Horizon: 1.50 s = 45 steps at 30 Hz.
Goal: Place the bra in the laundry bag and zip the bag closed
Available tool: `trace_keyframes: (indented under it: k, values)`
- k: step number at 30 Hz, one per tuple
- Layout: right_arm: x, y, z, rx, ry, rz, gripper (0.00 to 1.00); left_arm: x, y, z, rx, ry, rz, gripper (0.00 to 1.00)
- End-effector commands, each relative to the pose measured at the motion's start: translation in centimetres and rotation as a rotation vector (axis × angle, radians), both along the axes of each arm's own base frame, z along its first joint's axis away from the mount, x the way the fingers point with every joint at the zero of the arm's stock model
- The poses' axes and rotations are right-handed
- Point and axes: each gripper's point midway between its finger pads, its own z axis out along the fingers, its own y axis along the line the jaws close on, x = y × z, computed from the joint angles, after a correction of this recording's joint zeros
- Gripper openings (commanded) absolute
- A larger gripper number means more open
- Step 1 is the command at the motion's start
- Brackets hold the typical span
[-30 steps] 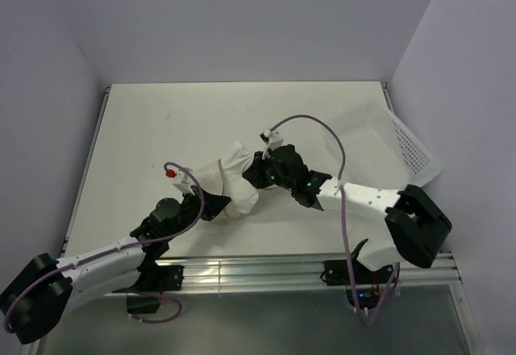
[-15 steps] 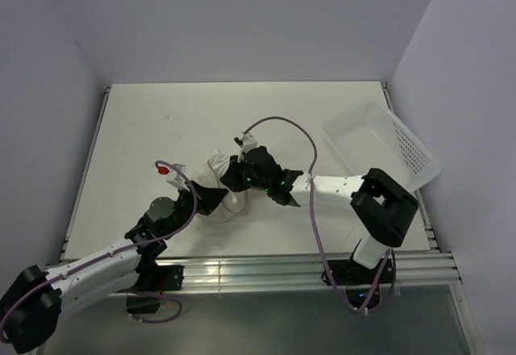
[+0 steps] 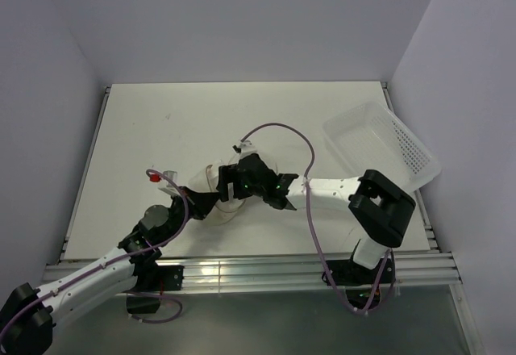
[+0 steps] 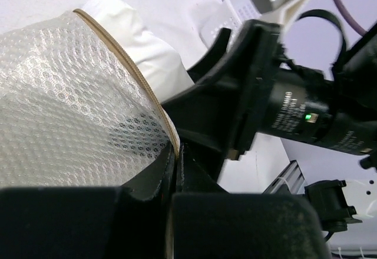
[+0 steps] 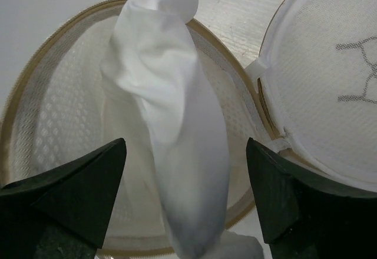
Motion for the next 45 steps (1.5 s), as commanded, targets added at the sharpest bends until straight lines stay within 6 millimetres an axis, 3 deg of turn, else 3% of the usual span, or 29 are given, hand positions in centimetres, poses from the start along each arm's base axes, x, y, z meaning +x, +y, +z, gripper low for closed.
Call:
trace_keyframes:
  k: [1,5,7,8,11,15,18,20,25,34,40,45]
  values:
    - [0.0,-0.6,3.7,0.047,-0.043,-0.023,0.91,0.2,0.5,-0.5,0.007,-0.003,0.025,0.0]
    - [-0.5,-1.8,6.0,0.091,-0.061,-0.046,0.99,0.0,0.5,-1.3,-0.003,0.017,0.024,0.0]
    - [-0.6,-3.0,6.0,0.096,-0.071,-0.077,0.99,0.0,0.6,-1.2,-0.01,0.016,0.026,0.0]
    - [-0.6,-3.3,7.1,0.124,-0.081,-0.09,1.0,0.0,0.6,-1.2,-0.011,0.017,0.026,0.0]
    - [-0.4,-4.9,7.1,0.135,-0.082,-0.143,0.99,0.0,0.7,-1.2,-0.006,0.015,0.033,0.0]
    - [0.4,-7.7,6.3,0.166,-0.078,-0.263,0.98,0.0,0.7,-1.3,0.003,0.014,0.029,0.0]
    - [1.2,-10.4,5.5,0.223,-0.065,-0.397,0.89,-0.1,0.7,-1.2,0.009,0.012,0.026,0.0]
    - [0.8,-11.6,3.3,0.251,-0.005,-0.464,0.82,-0.1,0.6,-1.0,0.003,0.009,0.021,0.0]
    - [0.3,-11.3,-0.2,0.35,0.124,-0.56,0.67,-0.1,0.5,-0.7,-0.003,-0.001,0.015,0.0]
    - [2.2,-10.2,-2.5,0.476,0.221,-0.71,0.76,-0.3,0.4,-0.7,0.004,0.003,0.001,0.0]
    - [3.8,-9.0,-4.4,0.519,0.298,-0.77,0.75,-0.4,0.3,-0.8,-0.002,0.004,-0.003,0.0]
    - [4.7,-8.1,-4.6,0.558,0.313,-0.797,0.72,-0.4,0.3,-0.7,0.0,0.002,-0.006,0.0]
